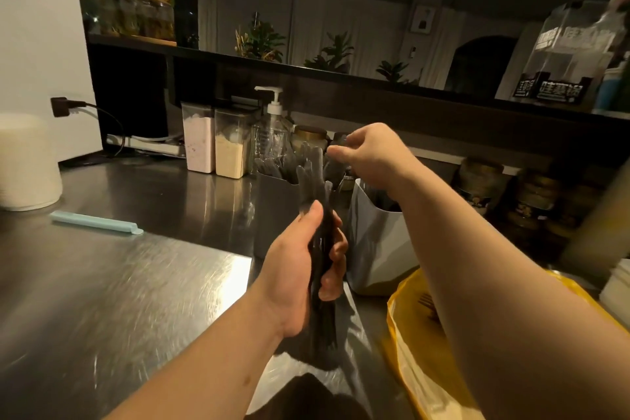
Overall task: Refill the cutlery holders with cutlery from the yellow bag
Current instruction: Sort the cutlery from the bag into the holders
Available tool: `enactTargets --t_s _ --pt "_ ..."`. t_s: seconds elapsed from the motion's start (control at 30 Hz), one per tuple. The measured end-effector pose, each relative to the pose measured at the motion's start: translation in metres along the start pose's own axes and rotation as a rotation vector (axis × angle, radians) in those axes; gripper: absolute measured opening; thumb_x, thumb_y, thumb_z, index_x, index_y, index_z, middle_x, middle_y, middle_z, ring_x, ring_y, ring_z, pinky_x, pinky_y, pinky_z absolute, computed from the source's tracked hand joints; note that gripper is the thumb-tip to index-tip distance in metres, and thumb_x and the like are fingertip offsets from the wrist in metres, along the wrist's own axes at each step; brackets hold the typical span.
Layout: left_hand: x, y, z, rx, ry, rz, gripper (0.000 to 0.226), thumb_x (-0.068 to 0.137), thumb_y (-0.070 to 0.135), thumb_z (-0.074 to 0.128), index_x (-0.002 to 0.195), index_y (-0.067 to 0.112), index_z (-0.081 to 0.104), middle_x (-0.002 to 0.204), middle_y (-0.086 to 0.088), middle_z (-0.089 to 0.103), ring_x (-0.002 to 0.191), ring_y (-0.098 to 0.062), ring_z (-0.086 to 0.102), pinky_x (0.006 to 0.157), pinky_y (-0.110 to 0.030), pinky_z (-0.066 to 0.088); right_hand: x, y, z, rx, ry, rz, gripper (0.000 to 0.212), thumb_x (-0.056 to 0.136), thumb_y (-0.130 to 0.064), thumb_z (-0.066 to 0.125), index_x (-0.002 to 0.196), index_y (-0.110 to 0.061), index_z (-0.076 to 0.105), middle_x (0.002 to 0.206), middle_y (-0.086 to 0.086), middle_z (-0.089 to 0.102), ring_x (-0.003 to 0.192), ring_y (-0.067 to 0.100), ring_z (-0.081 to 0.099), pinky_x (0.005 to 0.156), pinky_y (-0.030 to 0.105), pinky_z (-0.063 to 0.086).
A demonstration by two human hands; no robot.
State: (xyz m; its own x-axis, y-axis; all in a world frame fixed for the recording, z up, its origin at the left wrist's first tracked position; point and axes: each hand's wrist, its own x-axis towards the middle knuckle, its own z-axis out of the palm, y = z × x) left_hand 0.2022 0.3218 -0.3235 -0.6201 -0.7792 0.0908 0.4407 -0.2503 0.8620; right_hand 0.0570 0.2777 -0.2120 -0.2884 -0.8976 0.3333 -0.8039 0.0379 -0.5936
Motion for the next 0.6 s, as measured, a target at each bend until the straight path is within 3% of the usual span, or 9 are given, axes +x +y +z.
enactTargets --t_s 0.07,0.13,0.2,0.27,0.33,0.43,0.47,0.53,0.6 --pt "0.0 0.0 0.001 0.049 0.074 0.03 0.034 0.092 0.048 0.053 0.094 0.014 0.054 0.066 -0.003 0.05 0.055 -0.019 0.041 0.05 -0.026 0.027 -0.014 -0.002 -0.004 0.111 0.044 -0.06 0.03 0.1 -0.032 0.061 0.118 -0.01 0.068 0.099 -0.001 0.069 0.079 0.009 0.062 0.073 0.026 0.054" --pt "0.0 0.0 0.003 0.111 0.119 0.065 0.032 0.1 0.042 0.049 0.095 0.011 0.054 0.066 -0.003 0.052 0.056 -0.02 0.041 0.047 -0.027 0.029 -0.034 0.002 -0.01 0.381 0.177 -0.108 0.022 0.101 -0.032 0.057 0.101 -0.017 0.073 0.089 0.0 0.07 0.072 0.01 0.061 0.065 0.029 0.053" --pt "0.0 -0.002 0.004 0.162 0.136 0.089 0.033 0.1 0.041 0.05 0.094 0.009 0.052 0.064 -0.002 0.052 0.052 -0.019 0.039 0.043 -0.026 0.029 -0.054 0.008 -0.016 0.524 0.103 -0.088 0.026 0.098 -0.037 0.061 0.09 -0.017 0.075 0.075 0.0 0.067 0.063 0.012 0.055 0.052 0.027 0.044" --pt "0.0 -0.003 0.006 0.178 0.114 0.08 0.029 0.1 0.039 0.052 0.092 0.011 0.053 0.063 -0.002 0.049 0.047 -0.016 0.037 0.041 -0.025 0.029 -0.07 0.014 -0.017 0.479 -0.101 -0.057 0.026 0.091 -0.042 0.068 0.093 -0.018 0.076 0.071 -0.006 0.067 0.06 0.006 0.054 0.05 0.019 0.041" --pt "-0.001 -0.004 0.008 0.214 0.09 0.07 0.02 0.101 0.035 0.053 0.093 0.017 0.056 0.064 -0.003 0.047 0.045 -0.014 0.037 0.041 -0.025 0.03 -0.078 0.013 -0.013 0.397 -0.197 -0.059 0.027 0.085 -0.043 0.073 0.094 -0.018 0.076 0.064 -0.014 0.067 0.057 -0.001 0.059 0.049 0.013 0.041" --pt "0.001 -0.008 0.012 0.33 0.117 0.172 0.017 0.104 0.02 0.052 0.115 0.008 0.057 0.066 0.0 0.049 0.042 -0.006 0.048 0.04 -0.019 0.039 -0.08 0.006 -0.001 0.261 -0.132 -0.058 0.032 0.079 -0.049 0.078 0.087 -0.018 0.074 0.071 -0.009 0.071 0.065 0.002 0.067 0.055 0.016 0.053" --pt "0.003 -0.011 0.013 0.417 0.146 0.225 0.029 0.103 0.016 0.053 0.128 0.001 0.053 0.069 -0.003 0.053 0.045 -0.01 0.055 0.042 -0.02 0.045 -0.08 0.003 0.004 0.196 -0.1 -0.058 0.036 0.077 -0.053 0.078 0.083 -0.018 0.073 0.074 -0.005 0.071 0.068 0.007 0.069 0.06 0.021 0.057" --pt "0.006 -0.013 0.017 0.513 0.188 0.253 0.039 0.101 0.013 0.054 0.138 0.0 0.047 0.09 -0.02 0.063 0.07 -0.032 0.068 0.06 -0.036 0.059 -0.08 0.001 0.012 0.086 -0.025 -0.057 0.039 0.077 -0.057 0.077 0.076 -0.018 0.07 0.07 -0.004 0.068 0.066 0.01 0.067 0.062 0.025 0.057" --pt "0.008 -0.013 0.018 0.47 0.182 0.203 0.024 0.104 0.011 0.049 0.127 0.016 0.052 0.102 -0.009 0.066 0.087 -0.012 0.072 0.069 -0.026 0.06 -0.079 0.001 0.017 0.053 0.043 -0.082 0.039 0.079 -0.055 0.077 0.075 -0.017 0.069 0.069 -0.003 0.066 0.067 0.011 0.066 0.063 0.029 0.058"
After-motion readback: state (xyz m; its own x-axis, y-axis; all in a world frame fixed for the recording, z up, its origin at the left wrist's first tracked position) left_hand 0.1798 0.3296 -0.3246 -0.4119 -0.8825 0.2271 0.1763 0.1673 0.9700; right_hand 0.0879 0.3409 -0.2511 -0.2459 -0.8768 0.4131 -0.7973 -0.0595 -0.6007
